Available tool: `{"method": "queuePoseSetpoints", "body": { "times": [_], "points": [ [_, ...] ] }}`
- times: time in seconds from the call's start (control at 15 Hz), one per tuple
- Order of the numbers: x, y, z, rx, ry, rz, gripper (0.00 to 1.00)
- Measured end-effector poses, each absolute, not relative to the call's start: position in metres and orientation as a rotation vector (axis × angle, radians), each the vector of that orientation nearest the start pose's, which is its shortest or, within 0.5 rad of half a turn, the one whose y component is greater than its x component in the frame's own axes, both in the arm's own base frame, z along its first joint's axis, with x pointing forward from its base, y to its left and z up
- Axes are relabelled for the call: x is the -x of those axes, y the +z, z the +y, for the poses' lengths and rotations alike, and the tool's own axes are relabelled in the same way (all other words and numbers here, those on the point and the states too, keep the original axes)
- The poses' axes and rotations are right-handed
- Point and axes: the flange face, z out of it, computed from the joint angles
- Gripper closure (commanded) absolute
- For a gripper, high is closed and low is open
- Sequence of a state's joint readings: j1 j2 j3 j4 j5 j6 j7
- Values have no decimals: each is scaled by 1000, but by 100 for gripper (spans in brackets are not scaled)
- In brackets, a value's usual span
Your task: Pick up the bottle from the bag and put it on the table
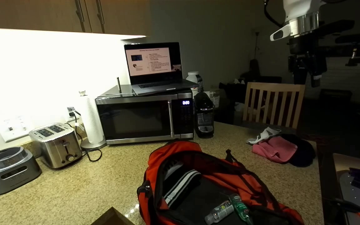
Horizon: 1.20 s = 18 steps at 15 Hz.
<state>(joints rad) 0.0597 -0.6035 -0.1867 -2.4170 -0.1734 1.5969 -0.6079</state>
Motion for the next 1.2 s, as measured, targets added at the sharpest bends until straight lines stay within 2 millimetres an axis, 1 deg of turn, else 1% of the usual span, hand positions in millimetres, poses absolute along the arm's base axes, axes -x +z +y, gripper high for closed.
{"method": "queuePoseSetpoints", "body": {
  "times": [0.27, 0.47, 0.73, 1.2],
  "points": [
    [-342, 503, -79, 2894, 363, -1027, 0],
    [-349, 503, -82, 2840, 378, -1123, 0],
    [-362, 499, -82, 2826, 411, -1144, 0],
    [-364, 498, -82, 2826, 416, -1145, 0]
  ]
}}
